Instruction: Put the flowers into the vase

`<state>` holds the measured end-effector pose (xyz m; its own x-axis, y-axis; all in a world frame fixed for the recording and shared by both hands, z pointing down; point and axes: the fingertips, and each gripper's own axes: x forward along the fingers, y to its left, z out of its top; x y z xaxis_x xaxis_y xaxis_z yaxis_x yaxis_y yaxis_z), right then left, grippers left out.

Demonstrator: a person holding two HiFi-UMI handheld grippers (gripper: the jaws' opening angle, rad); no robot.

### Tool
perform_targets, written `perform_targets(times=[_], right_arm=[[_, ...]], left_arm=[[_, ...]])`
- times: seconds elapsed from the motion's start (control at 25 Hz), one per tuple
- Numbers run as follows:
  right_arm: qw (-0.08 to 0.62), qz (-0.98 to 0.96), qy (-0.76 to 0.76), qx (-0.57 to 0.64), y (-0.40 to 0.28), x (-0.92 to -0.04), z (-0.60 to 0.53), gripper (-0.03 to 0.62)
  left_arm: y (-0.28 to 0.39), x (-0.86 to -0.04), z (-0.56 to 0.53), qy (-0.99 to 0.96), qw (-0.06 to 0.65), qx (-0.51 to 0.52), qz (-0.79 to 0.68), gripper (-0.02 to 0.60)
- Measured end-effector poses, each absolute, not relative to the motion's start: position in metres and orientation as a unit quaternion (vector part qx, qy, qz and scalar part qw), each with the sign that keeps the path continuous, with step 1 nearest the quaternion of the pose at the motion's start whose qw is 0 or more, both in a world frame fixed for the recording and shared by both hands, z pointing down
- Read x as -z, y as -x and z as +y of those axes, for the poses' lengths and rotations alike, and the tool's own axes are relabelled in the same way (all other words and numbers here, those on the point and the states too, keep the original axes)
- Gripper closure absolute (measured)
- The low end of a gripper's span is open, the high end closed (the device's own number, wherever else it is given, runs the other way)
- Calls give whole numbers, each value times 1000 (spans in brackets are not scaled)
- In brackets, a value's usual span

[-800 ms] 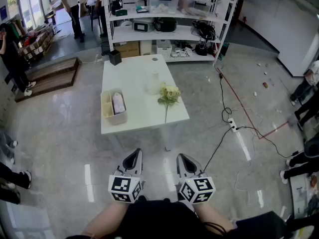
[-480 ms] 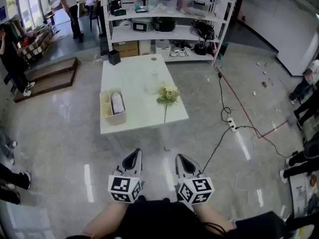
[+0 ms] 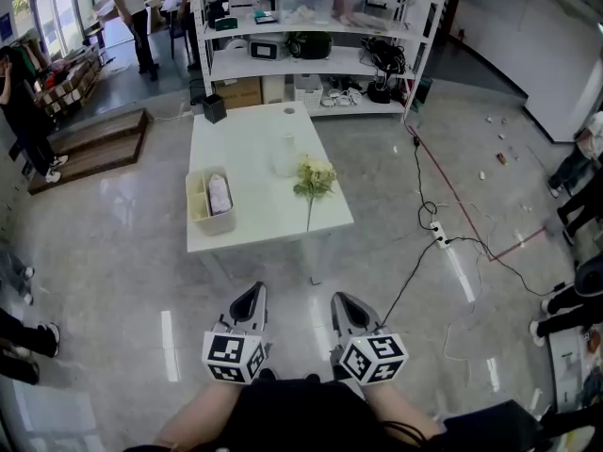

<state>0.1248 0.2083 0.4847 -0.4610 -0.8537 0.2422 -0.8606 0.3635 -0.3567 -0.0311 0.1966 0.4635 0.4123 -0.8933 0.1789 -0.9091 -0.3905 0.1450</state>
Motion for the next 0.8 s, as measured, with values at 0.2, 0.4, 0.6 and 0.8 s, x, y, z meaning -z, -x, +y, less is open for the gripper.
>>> perform_targets(times=[0.2,0.4,0.6,0.8], right_arm=[[4,-830,-510,-224,-139,-483,207,591],[4,-838,-498,-223,-154,-484,205,591],[7,-848,-482,-220,-158,-485,196,591],[12,-859,-466,-210,-151,-485,173,591]], left_arm=[[14,-464,197,-832,109,-42,-542,577],[-1,-465,200,-825,108,-44,-553,577],[-9,-470,198,-820,113,-45,-559,577],[-5,-471,178,-814,110,-36,-569,577]])
